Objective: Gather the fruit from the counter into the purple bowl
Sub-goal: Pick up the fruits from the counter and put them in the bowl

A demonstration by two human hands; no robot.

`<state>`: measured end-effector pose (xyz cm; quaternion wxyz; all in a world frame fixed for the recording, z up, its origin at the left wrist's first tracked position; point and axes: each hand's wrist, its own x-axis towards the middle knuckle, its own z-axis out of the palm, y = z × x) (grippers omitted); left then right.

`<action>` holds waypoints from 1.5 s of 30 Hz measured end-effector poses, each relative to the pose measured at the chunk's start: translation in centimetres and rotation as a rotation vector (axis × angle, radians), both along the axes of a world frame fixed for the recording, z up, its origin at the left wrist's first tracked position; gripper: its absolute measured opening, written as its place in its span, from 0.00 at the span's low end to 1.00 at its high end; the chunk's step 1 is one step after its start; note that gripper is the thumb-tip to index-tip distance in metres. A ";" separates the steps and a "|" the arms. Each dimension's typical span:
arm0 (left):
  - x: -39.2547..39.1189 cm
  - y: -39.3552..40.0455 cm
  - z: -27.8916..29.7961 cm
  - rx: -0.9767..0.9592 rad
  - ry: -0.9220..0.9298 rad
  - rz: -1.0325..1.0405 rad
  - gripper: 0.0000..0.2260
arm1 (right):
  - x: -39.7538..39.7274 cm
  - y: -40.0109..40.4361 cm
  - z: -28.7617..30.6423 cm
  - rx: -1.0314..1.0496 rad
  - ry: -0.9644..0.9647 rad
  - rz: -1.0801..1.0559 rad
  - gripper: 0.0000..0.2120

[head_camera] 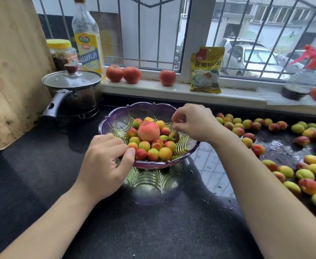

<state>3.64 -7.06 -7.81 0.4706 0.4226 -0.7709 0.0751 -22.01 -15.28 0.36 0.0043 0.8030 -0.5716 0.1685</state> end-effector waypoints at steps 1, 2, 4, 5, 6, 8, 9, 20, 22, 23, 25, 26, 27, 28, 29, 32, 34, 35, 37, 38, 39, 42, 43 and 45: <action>0.0 0.0 0.0 -0.003 0.001 0.002 0.22 | 0.0 -0.1 -0.2 0.035 -0.005 -0.009 0.10; 0.0 0.0 0.0 -0.007 0.002 0.003 0.22 | 0.1 -0.1 -0.2 0.071 -0.040 -0.004 0.11; 0.0 0.0 0.0 -0.009 0.004 0.005 0.21 | 0.0 -0.3 -0.4 0.069 -0.122 0.012 0.12; 0.0 0.0 0.0 -0.007 0.006 0.003 0.21 | -0.1 -0.3 -0.3 0.021 -0.181 0.001 0.11; -0.1 0.0 0.1 -0.004 0.009 -0.003 0.21 | -0.4 -0.1 0.0 -0.040 -0.258 -0.028 0.09; -0.1 0.3 0.2 -0.008 0.011 -0.016 0.20 | -1.5 0.9 0.8 -0.150 -0.416 -0.113 0.09; -0.2 0.5 0.3 -0.024 0.003 -0.013 0.20 | -2.2 1.6 1.1 -0.165 -0.483 -0.158 0.09; -6.2 2.0 2.7 -0.119 -0.302 0.066 0.20 | -12.4 7.8 -0.2 0.058 -0.392 -0.575 0.11; -7.9 2.3 2.6 -0.129 -0.246 0.177 0.21 | -12.0 7.2 -1.2 0.108 -0.203 -0.508 0.11; -8.5 2.5 2.4 -0.144 -0.226 0.235 0.21 | -11.6 6.8 -1.7 0.107 -0.101 -0.486 0.11; -9.1 2.7 1.9 -0.190 -0.194 0.283 0.22 | -11.1 6.0 -2.3 0.192 0.097 -0.493 0.15; -9.1 2.7 1.8 -0.209 -0.172 0.272 0.22 | -10.9 5.4 -2.6 0.257 0.166 -0.509 0.16; -8.9 2.4 1.8 -0.221 -0.159 0.251 0.21 | -10.7 5.0 -2.8 0.317 0.200 -0.536 0.17; -8.6 2.3 1.9 -0.226 -0.162 0.225 0.21 | -10.6 4.6 -3.1 0.345 0.198 -0.563 0.17; -8.4 2.4 1.9 -0.226 -0.174 0.199 0.20 | -10.6 4.3 -3.4 0.351 0.178 -0.586 0.16; -8.0 2.7 1.6 -0.203 -0.208 0.146 0.19 | -10.7 4.2 -3.2 0.284 0.077 -0.597 0.13; -7.7 2.6 1.5 -0.161 -0.267 0.129 0.18 | -10.3 4.4 -2.0 0.227 -0.177 -0.522 0.12; -7.7 2.5 1.5 -0.146 -0.306 0.125 0.18 | -9.8 4.6 -1.0 0.168 -0.370 -0.457 0.13; -7.6 2.4 1.6 -0.136 -0.364 0.118 0.17 | -8.2 5.4 1.1 0.049 -0.651 -0.301 0.15; -7.5 2.4 1.7 -0.139 -0.370 0.109 0.17 | -7.1 5.9 2.1 0.026 -0.691 -0.217 0.15; -7.4 2.4 1.8 -0.146 -0.363 0.094 0.16 | -5.9 6.5 2.7 0.030 -0.670 -0.136 0.14; -6.9 2.4 1.8 -0.146 -0.334 0.043 0.15 | -3.0 7.3 1.8 0.094 -0.408 -0.034 0.12; -6.8 2.4 1.8 -0.144 -0.327 0.025 0.14 | -2.4 7.3 1.2 0.105 -0.301 -0.052 0.12; -6.5 2.6 1.9 -0.140 -0.310 -0.014 0.14 | -2.0 6.9 0.2 0.146 -0.155 -0.116 0.13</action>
